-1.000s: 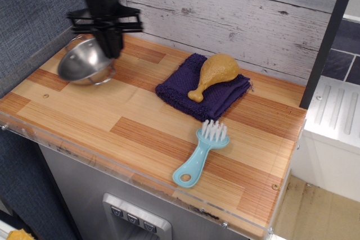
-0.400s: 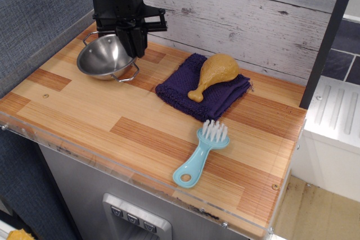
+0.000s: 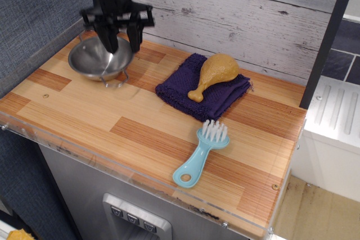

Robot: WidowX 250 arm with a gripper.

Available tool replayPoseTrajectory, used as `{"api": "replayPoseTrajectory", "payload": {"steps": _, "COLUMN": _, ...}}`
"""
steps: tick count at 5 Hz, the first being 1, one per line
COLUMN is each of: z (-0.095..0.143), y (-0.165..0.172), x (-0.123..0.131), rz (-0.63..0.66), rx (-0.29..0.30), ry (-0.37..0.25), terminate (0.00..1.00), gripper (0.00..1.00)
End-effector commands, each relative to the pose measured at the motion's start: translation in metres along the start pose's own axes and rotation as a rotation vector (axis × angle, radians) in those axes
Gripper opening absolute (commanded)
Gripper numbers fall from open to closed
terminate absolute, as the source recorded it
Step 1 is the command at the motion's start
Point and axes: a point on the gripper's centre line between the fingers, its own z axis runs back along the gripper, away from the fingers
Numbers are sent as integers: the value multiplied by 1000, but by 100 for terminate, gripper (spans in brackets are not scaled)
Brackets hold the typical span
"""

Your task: Put the pot to the left of the cloth.

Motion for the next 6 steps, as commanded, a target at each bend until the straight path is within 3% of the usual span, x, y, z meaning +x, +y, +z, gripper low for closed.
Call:
{"api": "replayPoseTrajectory", "payload": {"steps": 1, "z": 46, "y": -14, "x": -41, "rz": -84, "rx": 3, "ry": -61, "terminate": 0, "gripper": 100}}
{"api": "replayPoseTrajectory", "payload": {"steps": 3, "z": 27, "y": -11, "x": -77, "rz": -98, "rx": 97, "ry": -17, "terminate": 0, "gripper": 100}}
{"api": "replayPoseTrajectory", "payload": {"steps": 5, "z": 23, "y": -14, "x": -79, "rz": -180, "rx": 73, "ry": -30, "terminate": 0, "gripper": 100}}
{"api": "replayPoseTrajectory", "payload": {"steps": 6, "z": 18, "y": -12, "x": -84, "rz": -197, "rx": 124, "ry": -38, "terminate": 0, "gripper": 100}}
